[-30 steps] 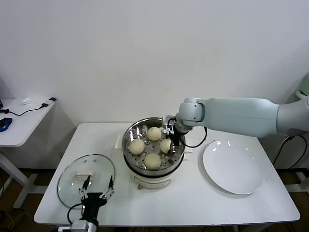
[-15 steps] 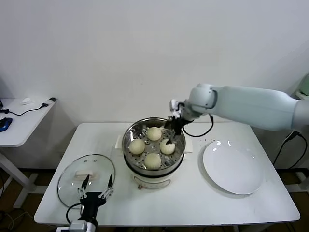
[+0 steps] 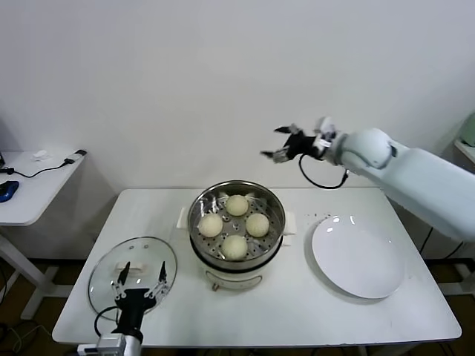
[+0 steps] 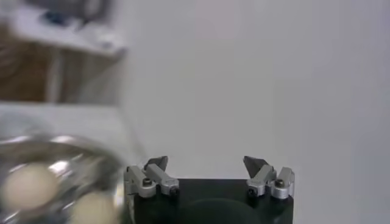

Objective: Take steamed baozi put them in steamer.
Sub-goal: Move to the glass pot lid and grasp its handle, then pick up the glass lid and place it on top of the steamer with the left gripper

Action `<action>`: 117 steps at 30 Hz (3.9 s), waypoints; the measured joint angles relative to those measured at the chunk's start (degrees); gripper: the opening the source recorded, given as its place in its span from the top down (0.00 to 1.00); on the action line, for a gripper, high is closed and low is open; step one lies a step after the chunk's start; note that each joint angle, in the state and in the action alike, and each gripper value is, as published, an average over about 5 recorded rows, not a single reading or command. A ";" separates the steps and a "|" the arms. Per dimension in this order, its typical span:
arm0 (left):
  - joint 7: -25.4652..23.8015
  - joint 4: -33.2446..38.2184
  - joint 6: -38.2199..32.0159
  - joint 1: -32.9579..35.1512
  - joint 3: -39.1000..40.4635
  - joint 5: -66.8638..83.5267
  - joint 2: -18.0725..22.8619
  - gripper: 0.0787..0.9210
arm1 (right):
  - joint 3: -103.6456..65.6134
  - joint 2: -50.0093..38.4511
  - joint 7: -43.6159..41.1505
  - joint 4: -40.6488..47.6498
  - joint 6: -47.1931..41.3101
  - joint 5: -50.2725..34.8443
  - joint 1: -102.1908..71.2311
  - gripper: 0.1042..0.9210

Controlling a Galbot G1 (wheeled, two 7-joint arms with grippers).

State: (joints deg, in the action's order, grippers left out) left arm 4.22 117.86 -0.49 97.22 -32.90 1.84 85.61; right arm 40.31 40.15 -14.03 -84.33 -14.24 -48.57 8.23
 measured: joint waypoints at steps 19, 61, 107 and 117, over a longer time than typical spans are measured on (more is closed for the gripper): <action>2.46 -4.44 -3.85 -2.11 -0.96 -1.25 -3.77 0.12 | -65.40 8.68 9.20 -7.20 18.21 16.95 -67.81 0.12; 22.94 -27.85 -0.43 -8.02 -2.49 -71.21 -13.46 0.12 | -79.21 32.82 9.73 -11.93 31.87 27.67 -99.72 0.12; 17.20 -35.83 4.45 -18.67 -1.02 -71.24 -11.09 0.93 | -79.66 35.35 8.62 -12.03 33.23 29.86 -100.90 0.12; 14.43 -31.12 0.53 -17.71 -3.99 -67.25 -12.08 0.93 | -80.17 35.08 8.66 -11.91 33.35 30.01 -100.75 0.12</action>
State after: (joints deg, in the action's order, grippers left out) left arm 18.65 86.74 0.04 79.52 -36.89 -65.42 73.53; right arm -39.86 75.23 -5.38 -96.24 19.11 -18.56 -92.52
